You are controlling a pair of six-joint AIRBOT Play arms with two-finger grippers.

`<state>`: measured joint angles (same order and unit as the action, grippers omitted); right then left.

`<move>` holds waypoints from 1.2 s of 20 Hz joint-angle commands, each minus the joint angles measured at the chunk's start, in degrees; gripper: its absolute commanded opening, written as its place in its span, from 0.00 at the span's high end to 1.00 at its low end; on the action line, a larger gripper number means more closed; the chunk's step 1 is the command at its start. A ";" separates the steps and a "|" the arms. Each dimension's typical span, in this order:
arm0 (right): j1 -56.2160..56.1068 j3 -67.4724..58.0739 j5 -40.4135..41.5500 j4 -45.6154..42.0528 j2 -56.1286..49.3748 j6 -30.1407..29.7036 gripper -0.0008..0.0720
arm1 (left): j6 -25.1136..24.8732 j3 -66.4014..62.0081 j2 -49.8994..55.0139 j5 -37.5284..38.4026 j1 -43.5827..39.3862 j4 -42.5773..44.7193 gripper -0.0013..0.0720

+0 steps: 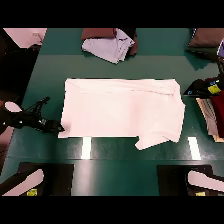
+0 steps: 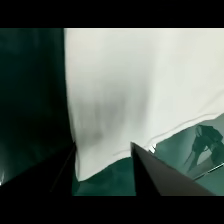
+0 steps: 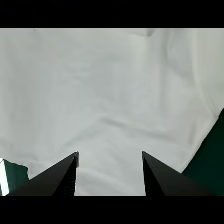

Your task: Fold the shirts.

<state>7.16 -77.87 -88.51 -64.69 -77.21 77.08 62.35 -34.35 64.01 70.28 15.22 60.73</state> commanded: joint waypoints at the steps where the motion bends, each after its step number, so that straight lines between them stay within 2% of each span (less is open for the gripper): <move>1: 0.09 0.02 -0.22 0.68 0.04 -0.20 0.37 | 0.70 1.97 -0.26 -0.33 -0.26 0.39 0.43; 3: 0.11 0.02 -0.72 0.59 0.04 -0.20 0.37 | 0.70 1.97 -0.26 -0.55 -0.26 -0.17 0.81; 4: 0.11 0.02 -1.66 0.11 0.04 -0.20 0.37 | 0.70 1.97 -0.26 -0.70 -0.26 -0.50 0.82; 5: 0.11 0.26 -2.32 -0.42 0.13 -0.20 0.37 | 0.68 1.97 -0.26 -0.68 -0.26 -0.61 0.95; 8: 0.79 8.00 0.02 -3.91 4.17 -0.17 0.38 | 0.85 1.77 -0.39 -0.83 -0.26 -0.61 0.95; 11: 5.05 20.92 0.42 -4.39 10.45 -0.17 0.37 | 1.36 -0.76 -3.54 -0.57 -0.26 -0.50 0.95; 12: 7.15 25.59 0.02 -4.46 12.50 -0.33 0.29 | 1.38 -1.62 -4.81 -0.31 -0.26 -0.50 0.95; 13: 8.98 29.70 -0.02 -4.42 14.03 -1.18 0.15 | 1.88 -2.27 -5.70 0.22 -0.26 -0.50 0.95; 18: 12.46 44.81 3.43 -3.50 16.76 -1.20 0.17 | 2.21 -2.32 -6.03 0.70 -0.26 -0.76 0.95; 19: 12.46 46.69 5.33 -1.90 16.74 -1.27 0.19 | 2.21 -2.32 -6.03 0.72 -0.26 -1.09 0.95; 22: 12.46 49.31 10.95 2.75 16.74 -1.81 0.35 | 2.21 -2.32 -6.03 0.87 -0.26 -1.31 0.95; 24: 12.44 49.18 11.76 3.74 16.94 -3.41 0.59 | 2.21 -2.32 -6.03 1.03 -0.26 -1.31 0.95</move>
<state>19.38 -30.76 -80.18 -63.88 -60.66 75.16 64.58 -36.60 58.06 71.07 14.98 59.61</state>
